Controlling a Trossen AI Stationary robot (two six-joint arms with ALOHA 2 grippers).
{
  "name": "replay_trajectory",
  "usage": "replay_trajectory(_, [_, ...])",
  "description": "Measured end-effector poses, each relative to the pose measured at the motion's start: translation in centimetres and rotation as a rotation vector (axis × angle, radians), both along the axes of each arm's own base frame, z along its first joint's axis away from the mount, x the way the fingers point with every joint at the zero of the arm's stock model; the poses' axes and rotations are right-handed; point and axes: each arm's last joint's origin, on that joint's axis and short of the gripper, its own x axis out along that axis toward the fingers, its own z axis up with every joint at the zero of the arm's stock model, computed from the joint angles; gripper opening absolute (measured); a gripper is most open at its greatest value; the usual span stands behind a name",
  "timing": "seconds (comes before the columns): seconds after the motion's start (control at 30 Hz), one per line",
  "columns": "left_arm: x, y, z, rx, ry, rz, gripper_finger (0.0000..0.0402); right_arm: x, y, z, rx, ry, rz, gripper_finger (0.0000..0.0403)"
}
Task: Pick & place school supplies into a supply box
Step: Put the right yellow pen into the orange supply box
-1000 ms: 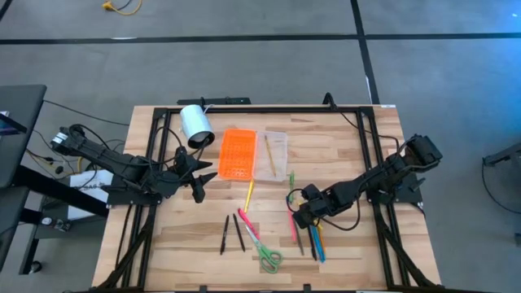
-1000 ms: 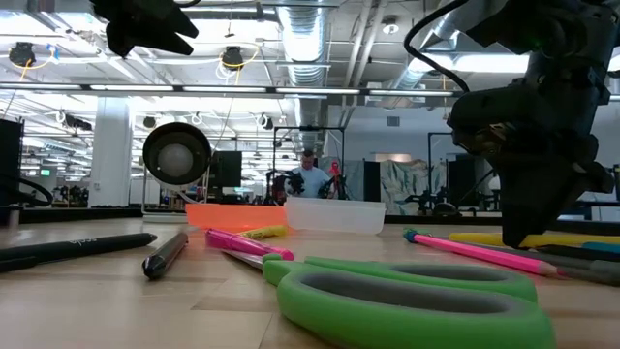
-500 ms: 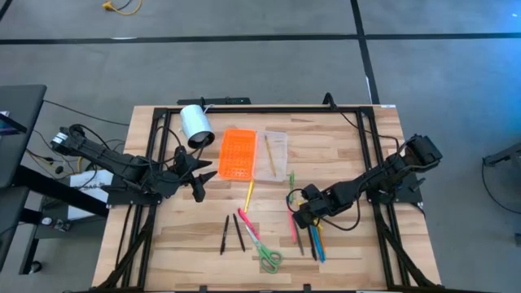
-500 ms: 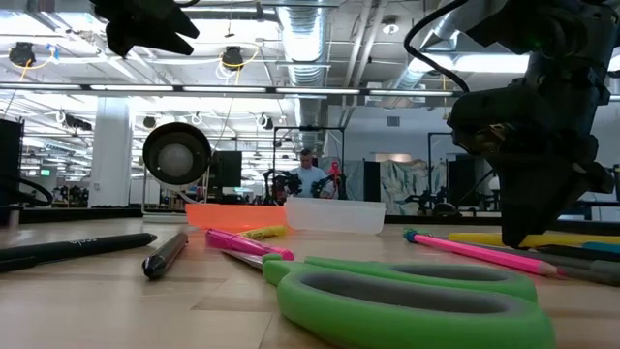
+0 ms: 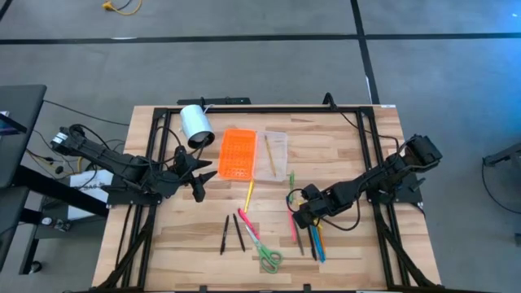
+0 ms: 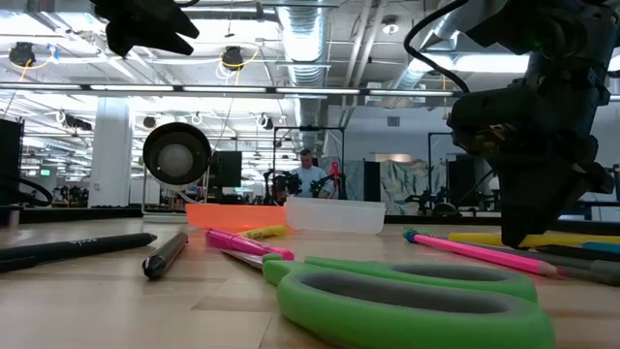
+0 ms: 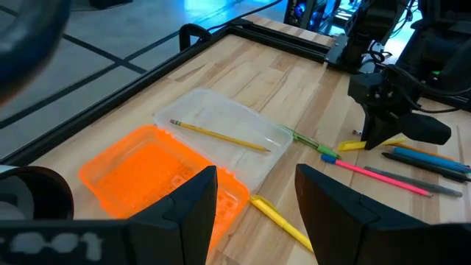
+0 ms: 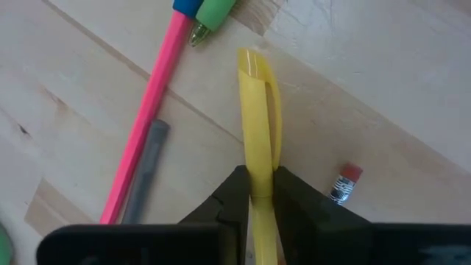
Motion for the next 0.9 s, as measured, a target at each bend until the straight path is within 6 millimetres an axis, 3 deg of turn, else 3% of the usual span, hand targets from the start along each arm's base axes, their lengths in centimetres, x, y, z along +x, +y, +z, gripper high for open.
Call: replay_trajectory(0.9, [0.0,0.0,0.0,-0.003,-0.002,0.002,0.0173,0.01,0.0,0.0,0.0,-0.001,0.0,0.0026])
